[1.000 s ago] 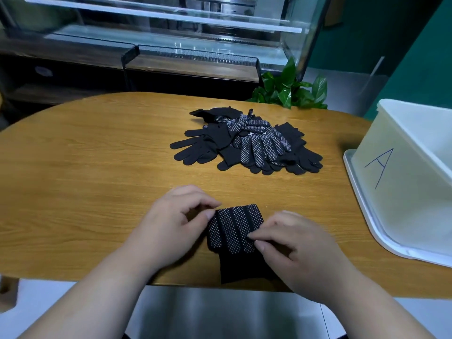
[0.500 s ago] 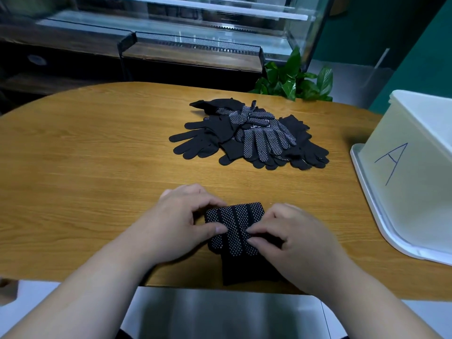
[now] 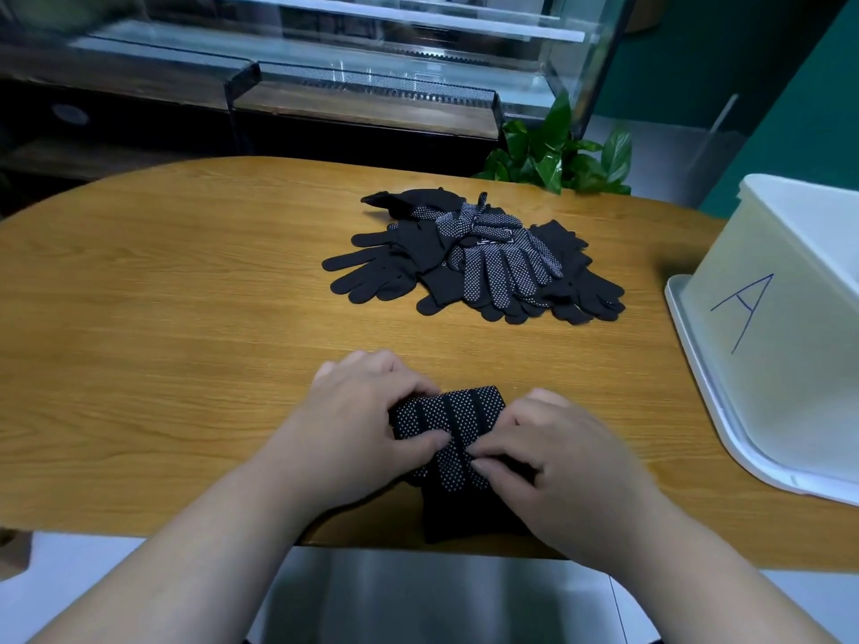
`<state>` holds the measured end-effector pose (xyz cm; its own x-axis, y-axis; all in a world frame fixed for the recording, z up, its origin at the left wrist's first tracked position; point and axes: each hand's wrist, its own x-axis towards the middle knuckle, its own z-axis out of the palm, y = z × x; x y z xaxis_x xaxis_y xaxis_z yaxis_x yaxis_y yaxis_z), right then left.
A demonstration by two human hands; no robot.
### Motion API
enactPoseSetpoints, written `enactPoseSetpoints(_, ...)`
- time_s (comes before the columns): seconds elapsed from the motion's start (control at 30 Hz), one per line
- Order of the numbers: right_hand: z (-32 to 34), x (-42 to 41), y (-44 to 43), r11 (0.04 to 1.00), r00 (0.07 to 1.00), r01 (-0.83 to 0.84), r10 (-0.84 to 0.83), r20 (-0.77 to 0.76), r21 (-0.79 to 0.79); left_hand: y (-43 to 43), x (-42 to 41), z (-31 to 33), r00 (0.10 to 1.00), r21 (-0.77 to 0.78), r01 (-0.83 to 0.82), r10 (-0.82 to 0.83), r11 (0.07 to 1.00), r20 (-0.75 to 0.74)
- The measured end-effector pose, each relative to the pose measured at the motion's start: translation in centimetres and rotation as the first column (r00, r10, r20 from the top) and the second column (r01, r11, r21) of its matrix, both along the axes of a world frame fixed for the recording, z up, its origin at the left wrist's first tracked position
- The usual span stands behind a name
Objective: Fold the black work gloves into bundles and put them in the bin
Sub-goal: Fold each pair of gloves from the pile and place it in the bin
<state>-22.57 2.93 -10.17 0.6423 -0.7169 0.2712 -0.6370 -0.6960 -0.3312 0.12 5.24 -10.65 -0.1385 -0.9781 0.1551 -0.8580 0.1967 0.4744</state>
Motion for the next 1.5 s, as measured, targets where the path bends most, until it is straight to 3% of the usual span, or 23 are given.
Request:
enactPoseSetpoints(0.5,0.3,0.0,0.2,1.000,1.000,0.002,-0.002,0.010,-0.011,-0.4,-0.6,-0.5,0.982,-0.005,0.083,-0.081,0.997,0.170)
enactPoseSetpoints(0.6,0.4,-0.3,0.3,0.999,0.988,0.041,-0.038,0.151,-0.013,-0.1,-0.3,-0.1,0.995,0.025,0.073,-0.075,0.997,0.072)
enactPoseSetpoints(0.67,0.7,-0.6,0.4,0.993,0.939,0.117,-0.112,0.325,0.004,0.1,0.3,0.2,0.998,0.056,0.040,-0.037,0.998,-0.046)
enactPoseSetpoints(0.73,0.8,-1.2,-0.2,0.978,0.893,0.209,-0.199,0.404,0.020,0.1,1.2,0.4,0.998,0.098,0.003,0.004,0.995,-0.067)
enactPoseSetpoints(0.9,0.8,-1.9,-3.2,0.958,0.938,0.254,-0.278,0.209,0.133,0.0,2.6,1.1,0.999,0.175,-0.038,0.041,0.984,-0.010)
enactPoseSetpoints(1.03,0.7,-1.4,-4.2,0.953,0.985,0.171,-0.166,-0.041,0.250,-0.1,2.5,1.2,0.999,0.181,-0.018,0.010,0.983,0.050)
enactPoseSetpoints(1.13,0.9,-1.2,-4.3,0.947,0.988,0.114,-0.077,-0.132,0.300,-0.3,2.3,1.0,0.999,0.190,-0.005,-0.001,0.982,0.033)
enactPoseSetpoints(1.5,0.3,-0.7,-4.0,0.942,0.999,0.048,-0.044,-0.019,0.333,-0.3,0.8,1.8,0.999,0.193,0.036,-0.034,0.981,-0.015)
